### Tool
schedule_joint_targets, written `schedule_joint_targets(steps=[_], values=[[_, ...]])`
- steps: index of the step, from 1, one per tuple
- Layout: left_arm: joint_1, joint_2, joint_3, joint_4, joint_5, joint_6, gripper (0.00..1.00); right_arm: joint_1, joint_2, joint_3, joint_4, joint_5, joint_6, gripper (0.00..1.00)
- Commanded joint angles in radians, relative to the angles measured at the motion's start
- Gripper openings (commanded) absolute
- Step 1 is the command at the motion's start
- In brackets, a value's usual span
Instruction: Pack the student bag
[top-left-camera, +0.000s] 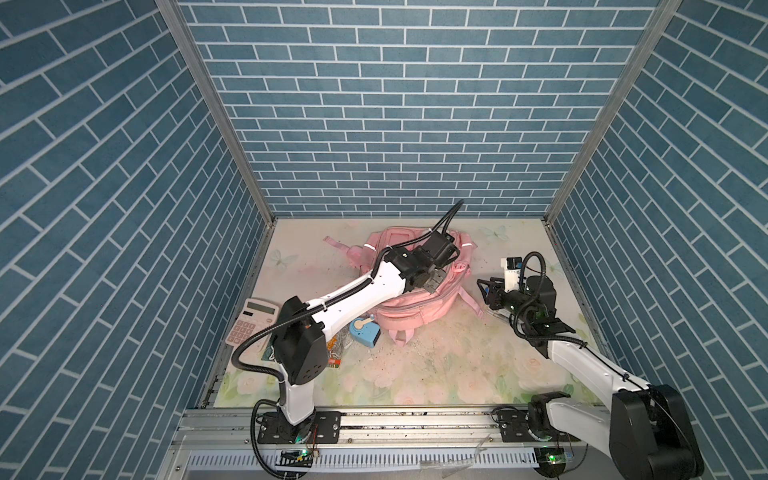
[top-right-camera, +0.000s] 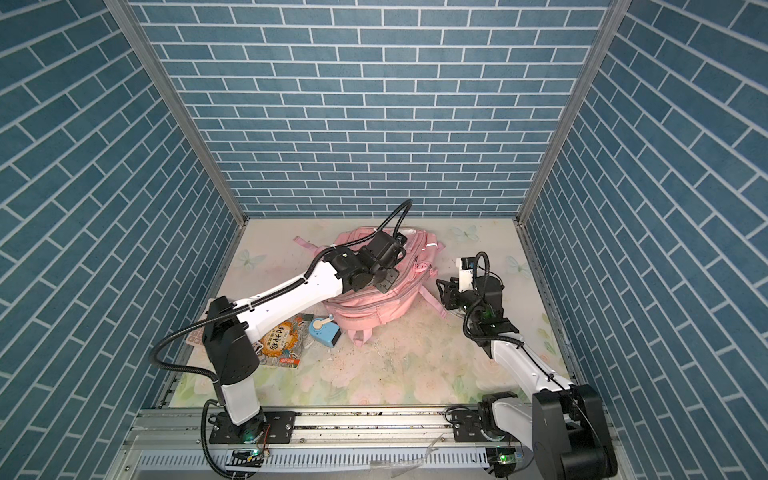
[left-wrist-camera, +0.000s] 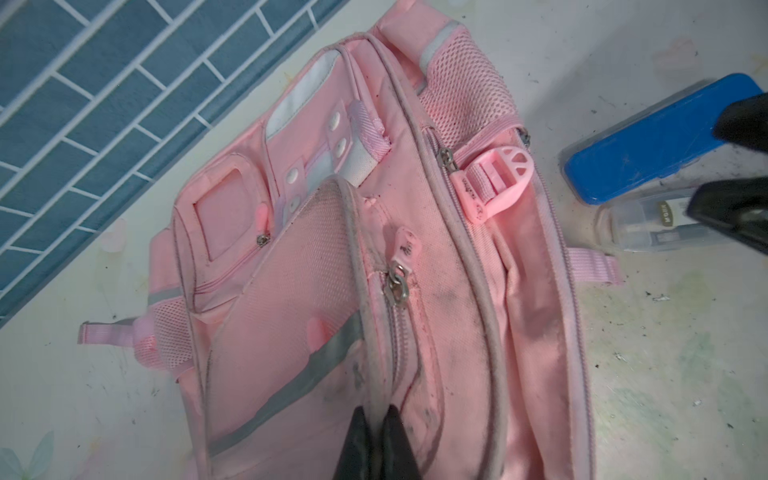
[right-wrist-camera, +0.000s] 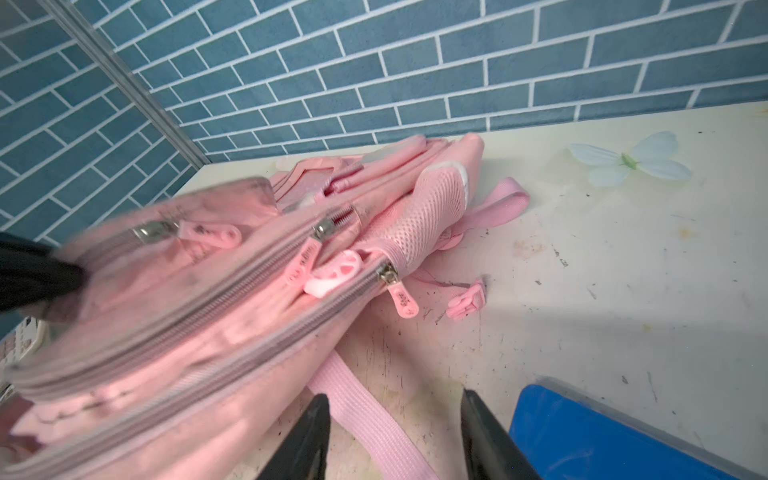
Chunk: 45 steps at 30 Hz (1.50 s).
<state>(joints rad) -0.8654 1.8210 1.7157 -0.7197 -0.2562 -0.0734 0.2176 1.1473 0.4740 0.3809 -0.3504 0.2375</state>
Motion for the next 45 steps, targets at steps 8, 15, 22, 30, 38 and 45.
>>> schedule_joint_targets(steps=[8, 15, 22, 30, 38, 45], values=[[0.067, -0.243, -0.136, 0.295, 0.118, 0.101, 0.00, -0.001, 0.094, 0.004, 0.225, -0.213, -0.059, 0.55], [0.086, -0.303, -0.186, 0.349, 0.180, 0.089, 0.00, -0.001, 0.188, 0.033, 0.354, -0.289, -0.069, 0.57], [0.089, -0.328, -0.217, 0.381, 0.189, 0.074, 0.00, -0.002, 0.282, 0.055, 0.456, -0.301, -0.067, 0.56], [0.090, -0.336, -0.230, 0.397, 0.199, 0.069, 0.00, -0.005, 0.320, 0.051, 0.505, -0.298, -0.133, 0.52], [0.096, -0.328, -0.239, 0.400, 0.202, 0.061, 0.00, -0.006, 0.353, 0.040, 0.555, -0.329, -0.162, 0.36], [0.111, -0.322, -0.241, 0.405, 0.187, 0.030, 0.00, -0.006, 0.360, 0.018, 0.617, -0.347, -0.157, 0.17]])
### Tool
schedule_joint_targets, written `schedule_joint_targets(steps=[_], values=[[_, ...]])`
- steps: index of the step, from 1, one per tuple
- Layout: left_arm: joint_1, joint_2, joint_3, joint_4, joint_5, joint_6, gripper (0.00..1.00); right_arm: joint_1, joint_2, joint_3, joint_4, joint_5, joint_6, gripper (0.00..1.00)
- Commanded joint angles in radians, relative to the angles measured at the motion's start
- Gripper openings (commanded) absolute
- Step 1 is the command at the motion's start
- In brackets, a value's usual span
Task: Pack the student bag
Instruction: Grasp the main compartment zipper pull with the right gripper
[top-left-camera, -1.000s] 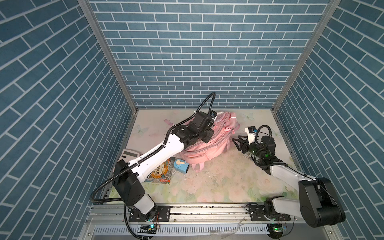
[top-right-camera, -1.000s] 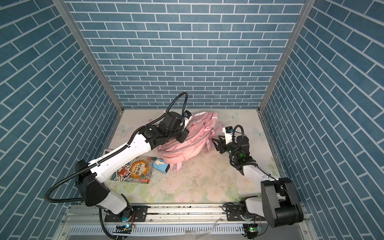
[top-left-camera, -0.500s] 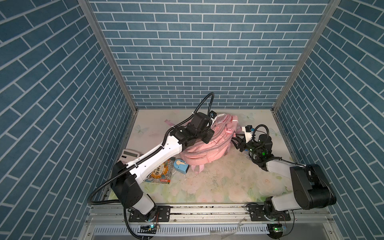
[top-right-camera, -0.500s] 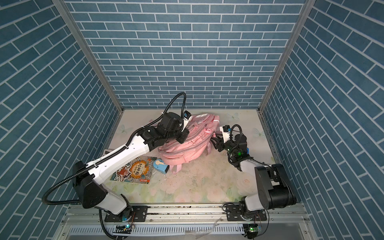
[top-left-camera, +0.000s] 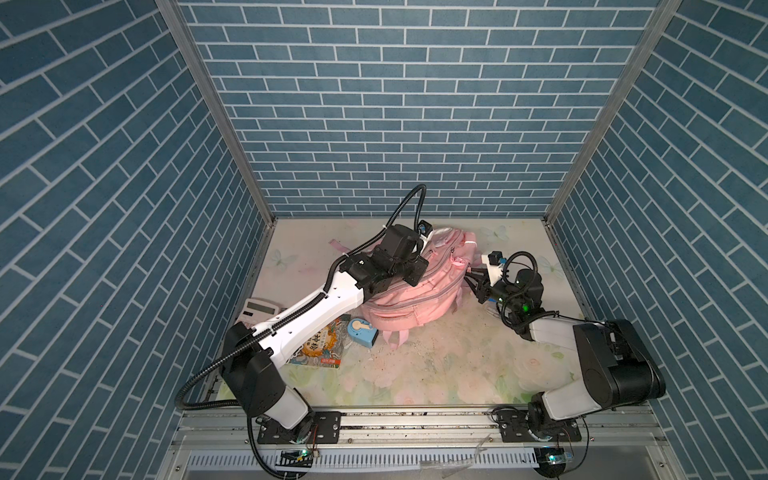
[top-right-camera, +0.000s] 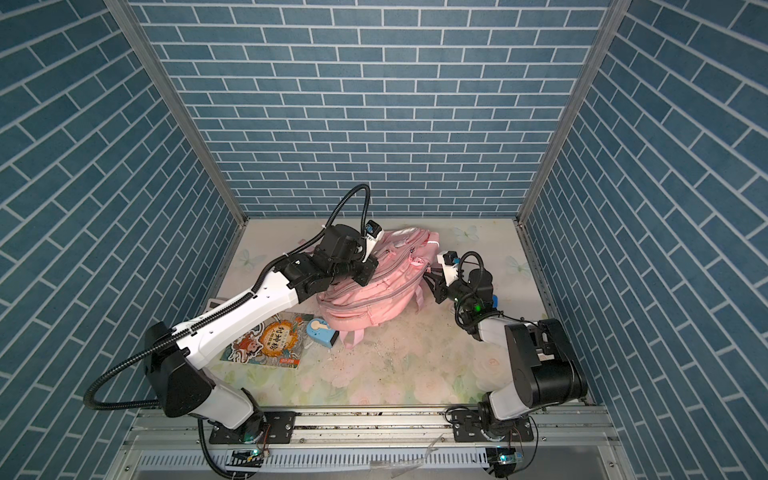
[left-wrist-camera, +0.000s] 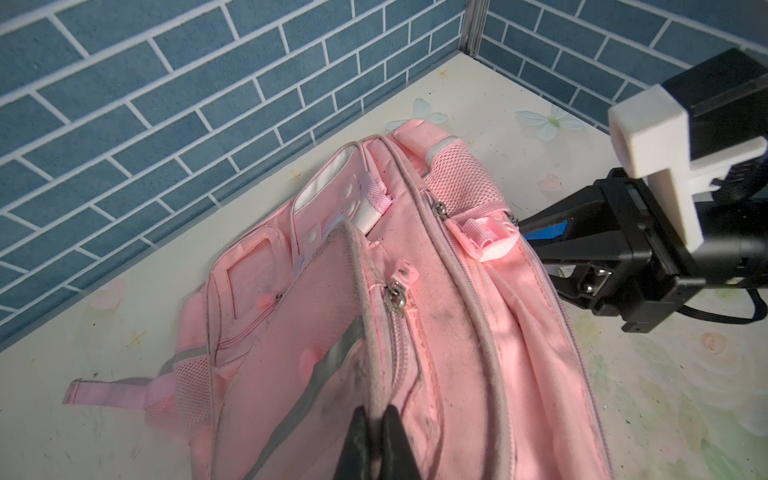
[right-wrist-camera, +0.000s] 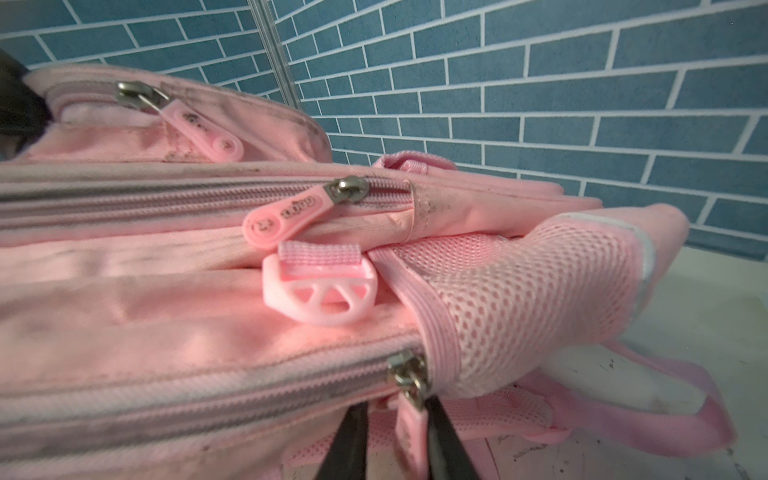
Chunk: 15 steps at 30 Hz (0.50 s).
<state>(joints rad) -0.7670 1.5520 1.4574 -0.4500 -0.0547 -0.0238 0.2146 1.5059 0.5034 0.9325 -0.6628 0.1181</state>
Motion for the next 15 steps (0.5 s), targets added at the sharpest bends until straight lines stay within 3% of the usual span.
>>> schedule_joint_targets(steps=[1, 6, 10, 15], values=[[0.017, -0.048, 0.022, 0.131, -0.019, -0.028, 0.00, -0.003, -0.001, -0.011, 0.060, -0.038, -0.041, 0.15], [0.022, -0.017, 0.041, 0.116, -0.043, -0.084, 0.00, 0.001, -0.026, 0.016, -0.080, -0.021, -0.026, 0.00], [0.026, 0.004, 0.044, 0.139, -0.073, -0.154, 0.00, 0.035, -0.085, 0.032, -0.228, 0.008, -0.080, 0.00], [0.028, 0.044, 0.057, 0.149, -0.101, -0.221, 0.00, 0.153, -0.194, 0.070, -0.487, 0.103, -0.202, 0.00]])
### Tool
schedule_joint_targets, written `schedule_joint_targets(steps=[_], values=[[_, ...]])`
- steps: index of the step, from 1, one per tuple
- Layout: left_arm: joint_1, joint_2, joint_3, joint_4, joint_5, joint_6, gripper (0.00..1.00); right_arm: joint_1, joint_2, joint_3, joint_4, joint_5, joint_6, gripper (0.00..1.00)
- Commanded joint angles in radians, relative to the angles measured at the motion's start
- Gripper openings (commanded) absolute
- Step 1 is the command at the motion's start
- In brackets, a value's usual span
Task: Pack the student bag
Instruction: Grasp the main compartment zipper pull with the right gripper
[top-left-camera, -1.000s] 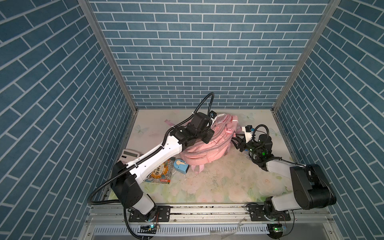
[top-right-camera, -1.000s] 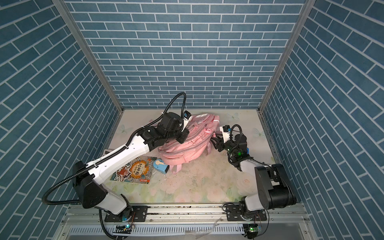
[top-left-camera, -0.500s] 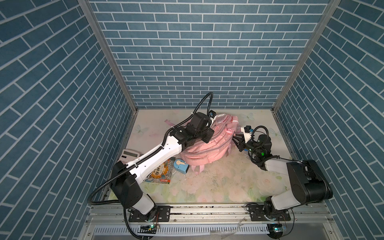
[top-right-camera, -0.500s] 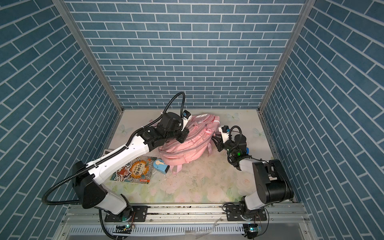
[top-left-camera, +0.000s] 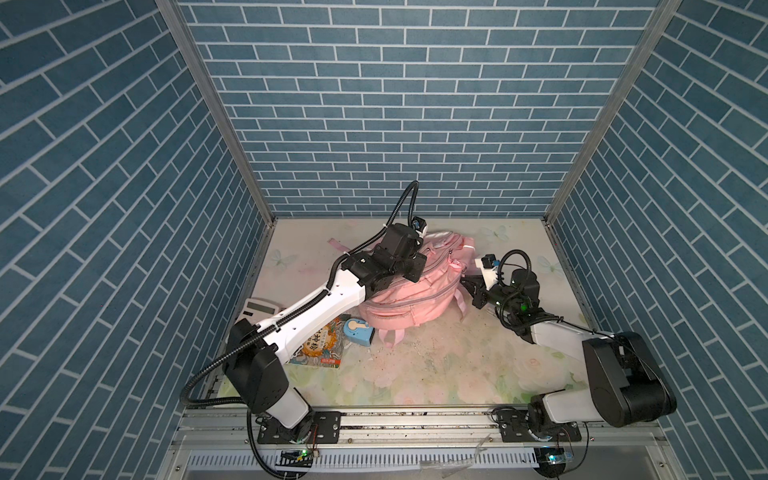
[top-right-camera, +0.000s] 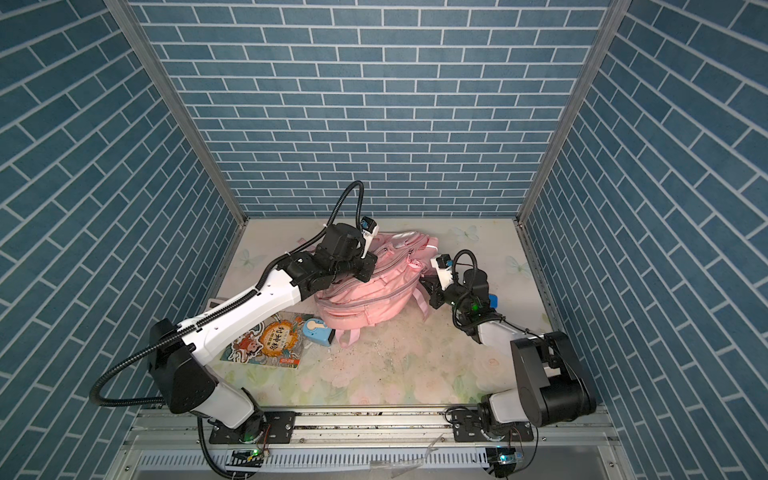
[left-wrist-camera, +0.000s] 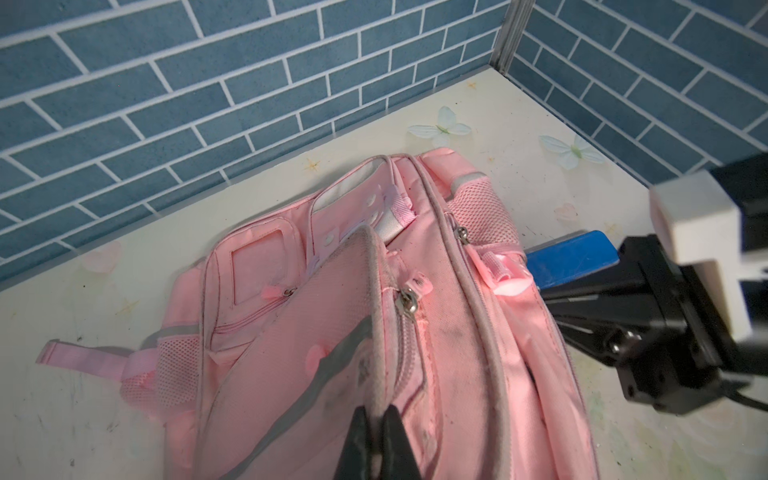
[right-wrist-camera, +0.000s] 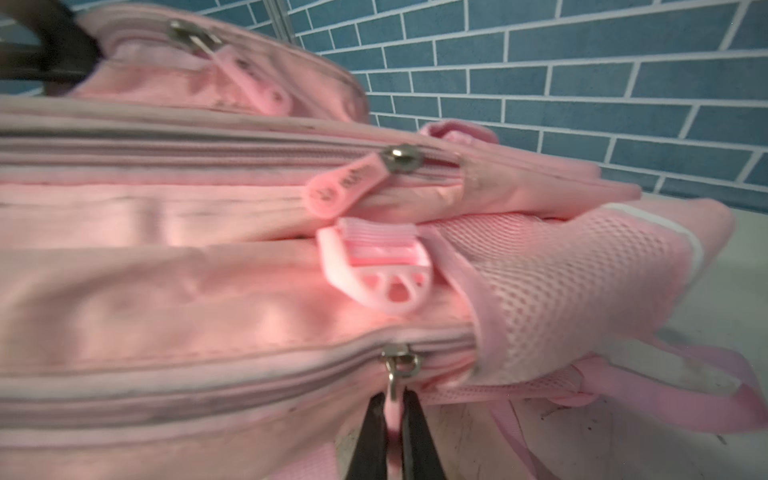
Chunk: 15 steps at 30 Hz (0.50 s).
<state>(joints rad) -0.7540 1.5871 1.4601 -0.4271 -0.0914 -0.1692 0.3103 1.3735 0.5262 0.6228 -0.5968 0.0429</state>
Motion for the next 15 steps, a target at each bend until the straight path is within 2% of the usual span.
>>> schedule_joint_targets(steps=[1, 7, 9, 11, 15], values=[[0.015, 0.013, 0.054, 0.129, -0.070, -0.091, 0.00, 0.075, -0.079, 0.052, -0.214, 0.046, -0.139, 0.00], [0.013, 0.033, 0.044, 0.148, -0.076, -0.184, 0.00, 0.136, -0.160, 0.060, -0.314, 0.098, -0.102, 0.00], [0.007, 0.031, 0.035, 0.141, -0.064, -0.214, 0.00, 0.135, -0.171, 0.083, -0.346, 0.182, -0.059, 0.00], [-0.008, 0.017, 0.027, 0.136, -0.062, -0.232, 0.00, 0.119, -0.171, 0.111, -0.388, 0.249, -0.083, 0.00], [-0.038, 0.003, 0.002, 0.152, -0.031, -0.282, 0.00, 0.040, -0.123, 0.208, -0.497, 0.224, -0.130, 0.00]])
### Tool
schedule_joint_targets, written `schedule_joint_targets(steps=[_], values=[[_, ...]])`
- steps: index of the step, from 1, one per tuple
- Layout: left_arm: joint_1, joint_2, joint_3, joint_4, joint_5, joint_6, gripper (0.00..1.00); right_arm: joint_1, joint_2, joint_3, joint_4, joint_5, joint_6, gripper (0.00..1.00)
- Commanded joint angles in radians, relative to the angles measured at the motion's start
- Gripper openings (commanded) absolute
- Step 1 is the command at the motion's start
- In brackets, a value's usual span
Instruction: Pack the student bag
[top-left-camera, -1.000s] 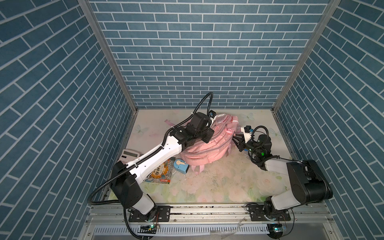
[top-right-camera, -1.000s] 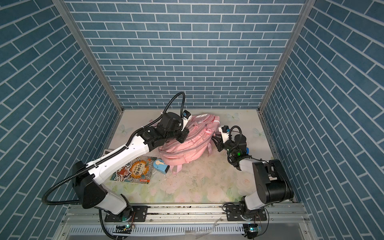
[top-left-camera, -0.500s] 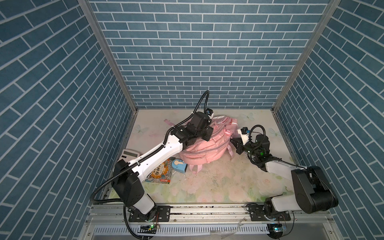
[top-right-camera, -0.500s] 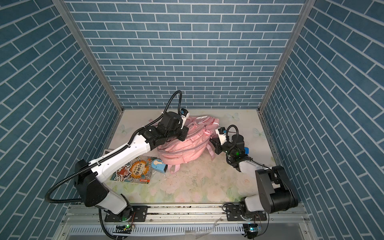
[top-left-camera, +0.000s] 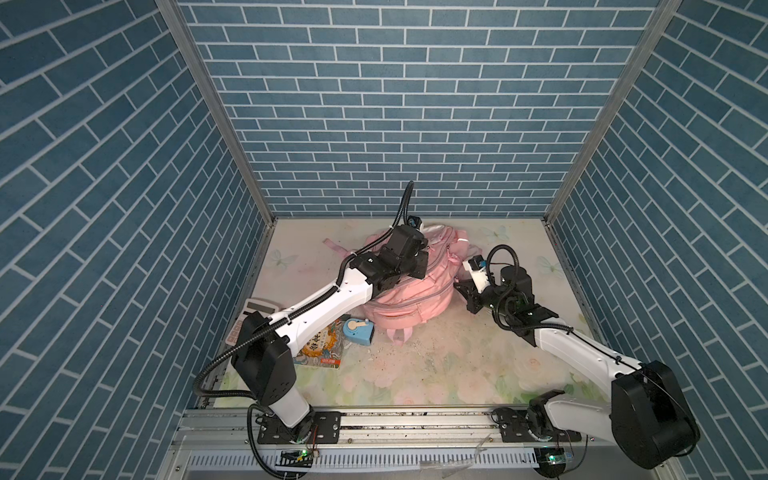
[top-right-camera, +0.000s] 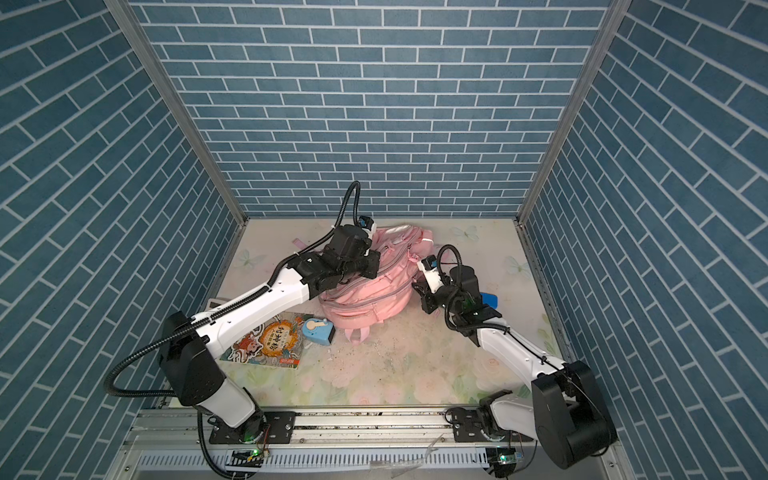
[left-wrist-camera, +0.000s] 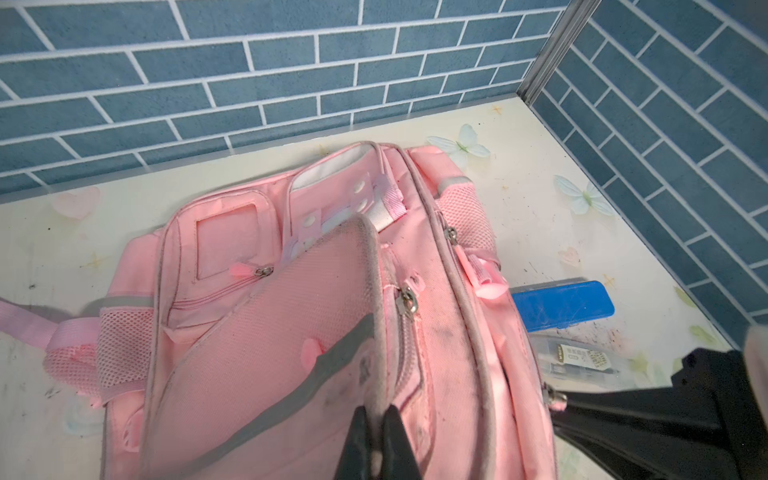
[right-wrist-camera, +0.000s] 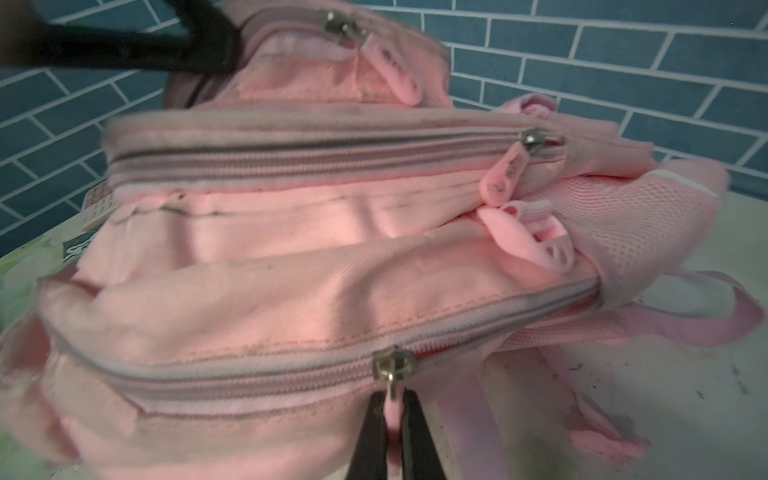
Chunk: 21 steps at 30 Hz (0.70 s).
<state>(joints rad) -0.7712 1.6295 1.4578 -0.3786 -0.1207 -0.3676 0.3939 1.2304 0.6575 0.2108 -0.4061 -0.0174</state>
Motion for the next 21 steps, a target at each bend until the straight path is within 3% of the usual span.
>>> schedule_joint_targets(steps=[1, 6, 10, 21], values=[[-0.022, -0.037, 0.000, 0.115, 0.009, -0.095, 0.00, -0.058, 0.035, 0.096, -0.107, 0.030, -0.077, 0.00], [-0.006, 0.007, -0.004, 0.207, 0.066, -0.129, 0.00, -0.067, 0.078, 0.191, -0.239, 0.075, -0.105, 0.00], [0.034, 0.027, -0.028, 0.293, 0.110, -0.208, 0.00, -0.055, 0.047, 0.169, -0.237, -0.014, -0.079, 0.00], [0.038, 0.091, -0.001, 0.391, 0.027, -0.340, 0.00, 0.061, -0.032, 0.082, -0.241, -0.059, -0.053, 0.00]])
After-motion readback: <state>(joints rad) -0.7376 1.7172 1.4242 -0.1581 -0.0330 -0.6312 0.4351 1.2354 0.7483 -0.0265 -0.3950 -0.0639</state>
